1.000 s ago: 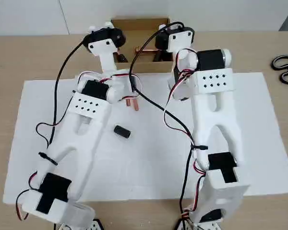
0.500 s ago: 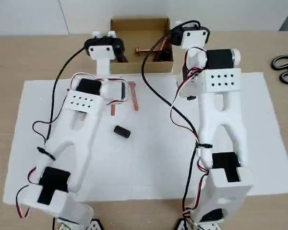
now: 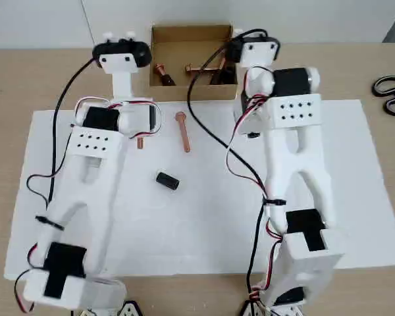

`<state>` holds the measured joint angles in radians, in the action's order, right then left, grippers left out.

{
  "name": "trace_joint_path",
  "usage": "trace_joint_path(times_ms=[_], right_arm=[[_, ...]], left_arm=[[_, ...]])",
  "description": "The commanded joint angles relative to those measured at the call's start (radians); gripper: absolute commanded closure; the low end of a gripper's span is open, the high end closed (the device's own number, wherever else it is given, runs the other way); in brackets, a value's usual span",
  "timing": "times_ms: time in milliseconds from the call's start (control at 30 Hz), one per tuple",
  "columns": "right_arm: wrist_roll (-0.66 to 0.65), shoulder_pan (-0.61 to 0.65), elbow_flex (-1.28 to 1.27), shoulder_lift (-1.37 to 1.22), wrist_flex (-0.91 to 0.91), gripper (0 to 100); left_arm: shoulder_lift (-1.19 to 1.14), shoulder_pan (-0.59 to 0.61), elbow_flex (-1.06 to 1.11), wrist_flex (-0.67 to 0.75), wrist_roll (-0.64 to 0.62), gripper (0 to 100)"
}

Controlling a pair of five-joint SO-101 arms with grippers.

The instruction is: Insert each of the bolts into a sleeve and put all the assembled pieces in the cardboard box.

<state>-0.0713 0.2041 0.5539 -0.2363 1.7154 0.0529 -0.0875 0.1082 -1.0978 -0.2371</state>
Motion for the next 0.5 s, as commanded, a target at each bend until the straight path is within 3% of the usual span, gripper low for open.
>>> trace_joint_path(times_ms=[0,267,467], right_arm=[[0.011,0.044,0.006,0.124,-0.005,99.0],[0.006,0.059,-0.074,0.469,-0.018,99.0],[-0.046,0.102,-0.359,0.723,-0.168,99.0]], left_arm=[[0.137,0.008,-0.024,-0.005,0.005,99],[0.232,0.008,-0.024,-0.133,0.005,99],[0.324,0.008,-0.024,-0.158,0.005,99]])
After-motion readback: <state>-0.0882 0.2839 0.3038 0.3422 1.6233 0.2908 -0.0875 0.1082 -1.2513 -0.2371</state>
